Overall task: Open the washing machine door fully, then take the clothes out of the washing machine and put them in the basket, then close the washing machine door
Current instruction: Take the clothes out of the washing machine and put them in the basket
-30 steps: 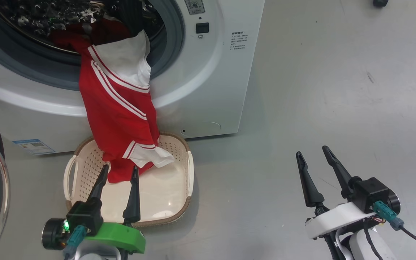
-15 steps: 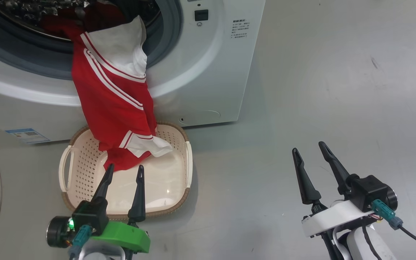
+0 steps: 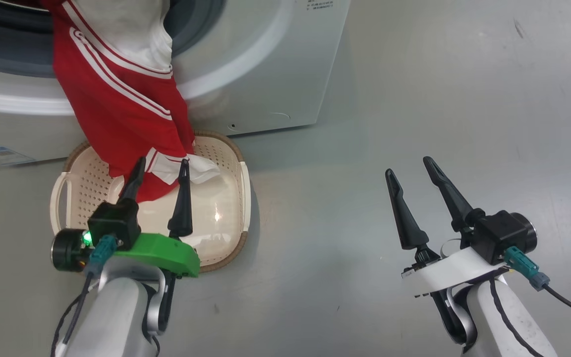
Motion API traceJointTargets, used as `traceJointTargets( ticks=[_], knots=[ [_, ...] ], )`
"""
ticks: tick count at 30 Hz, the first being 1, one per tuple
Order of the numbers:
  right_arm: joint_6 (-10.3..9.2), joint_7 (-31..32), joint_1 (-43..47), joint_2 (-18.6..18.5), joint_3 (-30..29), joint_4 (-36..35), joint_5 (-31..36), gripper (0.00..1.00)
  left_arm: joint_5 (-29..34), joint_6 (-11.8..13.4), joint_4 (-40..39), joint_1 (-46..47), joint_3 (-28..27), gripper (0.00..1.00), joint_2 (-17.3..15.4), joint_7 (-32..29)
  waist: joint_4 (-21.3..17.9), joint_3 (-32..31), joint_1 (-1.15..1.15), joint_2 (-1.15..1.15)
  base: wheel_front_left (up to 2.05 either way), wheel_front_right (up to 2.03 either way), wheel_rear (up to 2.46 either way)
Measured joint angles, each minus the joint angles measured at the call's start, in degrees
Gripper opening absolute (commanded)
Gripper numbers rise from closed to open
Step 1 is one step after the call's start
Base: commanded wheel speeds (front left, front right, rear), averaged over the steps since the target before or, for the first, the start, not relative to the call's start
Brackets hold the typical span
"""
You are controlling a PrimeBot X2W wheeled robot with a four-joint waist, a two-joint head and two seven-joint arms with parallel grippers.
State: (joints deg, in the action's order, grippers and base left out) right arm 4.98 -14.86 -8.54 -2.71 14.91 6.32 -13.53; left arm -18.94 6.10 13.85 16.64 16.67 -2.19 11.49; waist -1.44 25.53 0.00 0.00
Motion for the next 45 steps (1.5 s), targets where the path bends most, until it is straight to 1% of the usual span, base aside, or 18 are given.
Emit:
traceJointTargets(
  ticks=[10, 21, 26, 35, 41, 45],
  knots=[
    [0.29, 0.00, -4.09, -0.08, 1.98, -0.36, -1.46, 1.00, -1.58, 0.24, 8.14, 9.93, -5.31, 1.00, 0.18, -4.97, -2.97, 6.12, 0.00, 0.00, 0.00, 0.00, 0.00],
    [0.46, 0.00, -6.69, -0.09, 2.49, -0.34, -3.60, 1.00, -3.96, 0.43, 16.49, 19.39, -9.33, 1.00, -0.23, -11.23, -7.29, 10.37, 0.01, 0.00, 0.00, 0.00, 0.00],
    [0.45, 0.00, -7.54, -0.09, 2.49, -0.20, -4.09, 1.00, -4.21, 0.69, 19.54, 22.83, -11.27, 1.00, -0.67, -11.81, -8.47, 11.39, 0.01, 0.00, 0.00, 0.00, 0.00],
    [0.45, 0.00, -7.77, -0.08, 2.86, 0.30, -4.59, 1.00, -4.42, 0.71, 24.57, 27.07, -14.44, 1.00, -1.38, -11.92, -9.33, 11.71, 0.01, 0.00, 0.00, 0.00, 0.00],
    [0.45, 0.00, -8.48, -0.07, 3.67, 0.80, -5.12, 1.00, -4.15, 0.71, 27.14, 28.65, -16.91, 1.00, -2.22, -11.20, -9.93, 11.61, 0.01, 0.00, 0.00, 0.00, 0.00],
    [0.44, 0.00, -8.61, -0.09, 3.68, 0.86, -5.12, 1.00, -3.99, 0.71, 29.09, 29.99, -17.72, 1.00, -2.16, -10.61, -10.39, 11.45, 0.00, 0.00, 0.00, 0.00, 0.00]
  ],
)
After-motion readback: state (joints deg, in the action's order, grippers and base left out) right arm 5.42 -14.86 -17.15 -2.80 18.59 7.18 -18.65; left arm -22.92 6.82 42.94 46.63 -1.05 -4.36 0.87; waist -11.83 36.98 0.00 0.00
